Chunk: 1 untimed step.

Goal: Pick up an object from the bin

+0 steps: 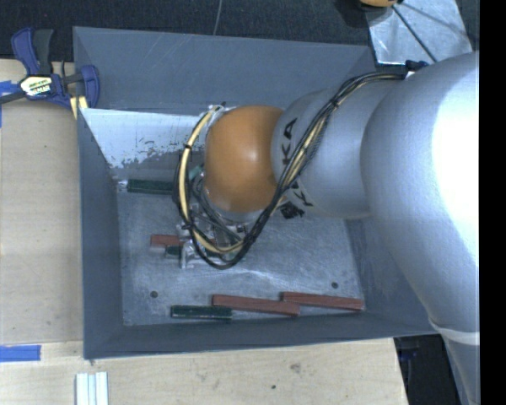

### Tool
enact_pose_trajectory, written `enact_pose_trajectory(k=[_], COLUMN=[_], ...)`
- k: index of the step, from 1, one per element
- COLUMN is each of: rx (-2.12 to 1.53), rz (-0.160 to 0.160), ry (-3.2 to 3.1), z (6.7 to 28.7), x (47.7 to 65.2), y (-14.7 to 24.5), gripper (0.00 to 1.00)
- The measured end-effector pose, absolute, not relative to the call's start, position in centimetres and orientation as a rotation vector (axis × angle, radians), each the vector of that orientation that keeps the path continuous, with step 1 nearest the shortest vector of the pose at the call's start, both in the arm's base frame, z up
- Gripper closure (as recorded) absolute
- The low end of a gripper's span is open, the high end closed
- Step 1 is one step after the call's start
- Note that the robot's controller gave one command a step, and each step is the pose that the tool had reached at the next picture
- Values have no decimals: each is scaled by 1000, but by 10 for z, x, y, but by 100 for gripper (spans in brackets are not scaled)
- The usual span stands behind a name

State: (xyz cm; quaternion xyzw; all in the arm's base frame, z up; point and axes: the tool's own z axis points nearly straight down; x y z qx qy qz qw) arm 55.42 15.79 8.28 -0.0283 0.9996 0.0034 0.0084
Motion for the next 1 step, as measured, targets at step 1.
enact_pose_trajectory(k=[1], rx=[-71], rz=[2], ry=[3134], z=[228], x=[555], y=[153], gripper=[100])
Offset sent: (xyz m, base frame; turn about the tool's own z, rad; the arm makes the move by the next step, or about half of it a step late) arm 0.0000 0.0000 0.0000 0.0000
